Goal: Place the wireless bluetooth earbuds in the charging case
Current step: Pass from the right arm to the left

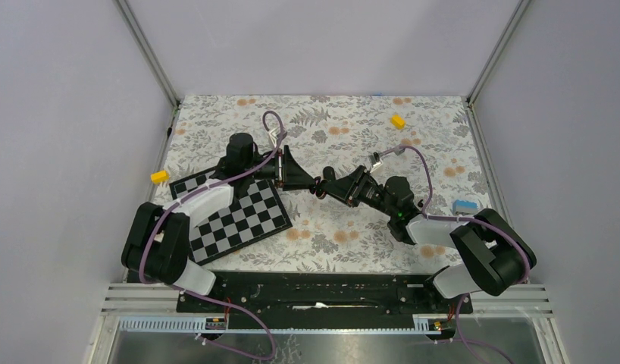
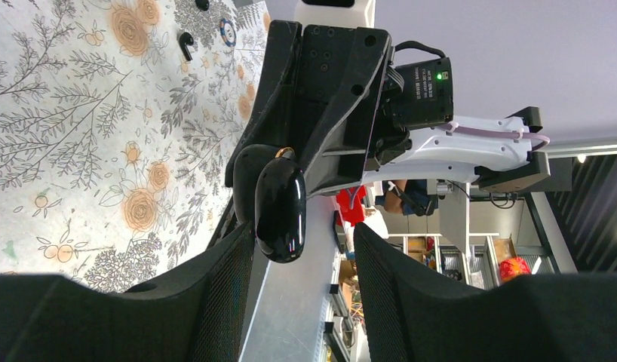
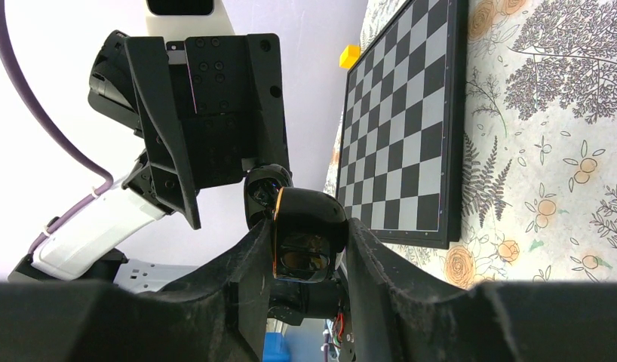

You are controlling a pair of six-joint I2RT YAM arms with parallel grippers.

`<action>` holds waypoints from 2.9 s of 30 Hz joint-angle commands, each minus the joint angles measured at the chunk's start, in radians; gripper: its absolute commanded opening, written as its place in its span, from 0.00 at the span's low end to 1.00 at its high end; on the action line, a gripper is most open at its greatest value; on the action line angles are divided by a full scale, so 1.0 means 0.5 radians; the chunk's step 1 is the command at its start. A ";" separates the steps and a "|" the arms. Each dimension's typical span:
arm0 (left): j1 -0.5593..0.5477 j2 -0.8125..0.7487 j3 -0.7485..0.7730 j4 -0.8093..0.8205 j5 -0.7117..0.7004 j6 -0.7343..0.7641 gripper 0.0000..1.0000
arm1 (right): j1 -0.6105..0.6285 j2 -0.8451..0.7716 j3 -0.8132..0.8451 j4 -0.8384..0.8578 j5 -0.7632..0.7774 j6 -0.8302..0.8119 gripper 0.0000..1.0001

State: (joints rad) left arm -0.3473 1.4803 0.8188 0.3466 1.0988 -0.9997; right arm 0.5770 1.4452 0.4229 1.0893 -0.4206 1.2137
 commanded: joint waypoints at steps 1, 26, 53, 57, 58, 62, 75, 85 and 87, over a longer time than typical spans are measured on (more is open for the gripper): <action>0.007 0.018 -0.018 0.156 0.088 -0.011 0.53 | 0.015 -0.051 0.019 0.094 -0.006 -0.010 0.07; -0.035 0.152 0.040 0.270 0.080 -0.059 0.44 | 0.015 0.001 0.072 0.100 -0.028 -0.007 0.06; -0.075 0.184 0.037 0.304 0.075 -0.078 0.08 | 0.015 0.013 0.054 0.130 -0.021 0.003 0.06; -0.074 0.173 0.037 0.299 0.067 -0.078 0.03 | 0.015 0.015 0.054 0.130 -0.016 0.003 0.06; -0.075 0.172 0.040 0.296 0.065 -0.078 0.02 | 0.014 0.015 0.051 0.131 -0.016 0.004 0.06; -0.075 0.154 0.059 0.262 0.047 -0.059 0.00 | 0.013 0.014 0.047 0.119 -0.015 0.011 0.29; -0.075 0.132 0.201 -0.436 -0.146 0.417 0.00 | -0.013 -0.201 0.004 -0.301 0.072 -0.153 0.81; -0.065 0.117 0.270 -0.506 -0.151 0.471 0.00 | -0.321 -0.924 0.331 -2.600 1.065 -0.940 0.94; -0.066 0.133 0.278 -0.503 -0.147 0.471 0.00 | -0.418 -1.018 0.401 -2.881 1.333 -1.085 0.92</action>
State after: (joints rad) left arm -0.3847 1.5665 0.9051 0.0822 1.0199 -0.7925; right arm 0.4446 1.0306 0.5285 0.0998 -0.0849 0.8761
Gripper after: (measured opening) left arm 0.279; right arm 0.939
